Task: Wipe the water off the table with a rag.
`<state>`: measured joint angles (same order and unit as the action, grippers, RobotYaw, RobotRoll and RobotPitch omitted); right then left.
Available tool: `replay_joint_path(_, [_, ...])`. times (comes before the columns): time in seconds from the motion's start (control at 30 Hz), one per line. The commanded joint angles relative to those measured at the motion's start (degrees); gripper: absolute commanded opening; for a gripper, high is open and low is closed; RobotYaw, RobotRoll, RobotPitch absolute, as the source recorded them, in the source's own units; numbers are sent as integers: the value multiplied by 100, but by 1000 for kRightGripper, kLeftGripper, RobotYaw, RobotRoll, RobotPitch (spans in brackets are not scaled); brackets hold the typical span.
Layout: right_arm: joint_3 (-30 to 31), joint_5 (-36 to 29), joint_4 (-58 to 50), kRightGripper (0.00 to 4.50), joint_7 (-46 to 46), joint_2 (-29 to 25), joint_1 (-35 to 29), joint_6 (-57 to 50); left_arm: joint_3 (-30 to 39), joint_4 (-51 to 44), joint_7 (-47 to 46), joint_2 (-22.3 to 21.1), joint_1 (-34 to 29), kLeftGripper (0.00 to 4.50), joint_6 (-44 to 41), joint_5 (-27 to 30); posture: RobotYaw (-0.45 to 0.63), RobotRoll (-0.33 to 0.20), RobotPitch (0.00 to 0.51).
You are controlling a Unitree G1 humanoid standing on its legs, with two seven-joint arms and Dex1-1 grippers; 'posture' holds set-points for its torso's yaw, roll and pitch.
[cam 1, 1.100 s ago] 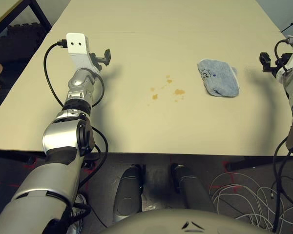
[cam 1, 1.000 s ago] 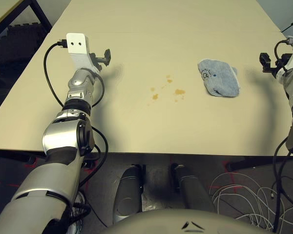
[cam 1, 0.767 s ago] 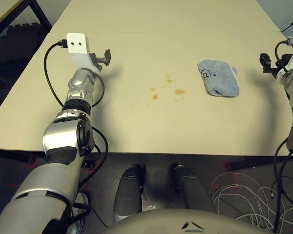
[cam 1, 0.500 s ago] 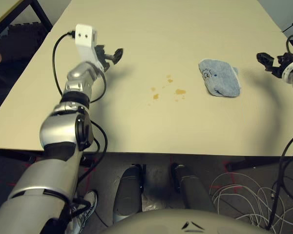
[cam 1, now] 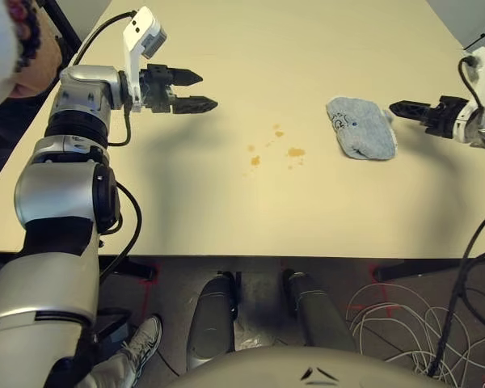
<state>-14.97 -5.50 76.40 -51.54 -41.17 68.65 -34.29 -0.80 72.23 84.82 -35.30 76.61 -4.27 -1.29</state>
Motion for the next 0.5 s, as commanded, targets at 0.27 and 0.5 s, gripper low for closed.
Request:
replay_joint_path(0.27, [260,136,33,4479,-481,124,-99,-735,-201,-580,624,-178,-94,4500,-343,-28,145,0,232])
replay_joint_path(0.5, [582,304,22,4479,-760,306,10,-1054,-202,-775,669,-103,-101,4500,-443,41,145,0,231])
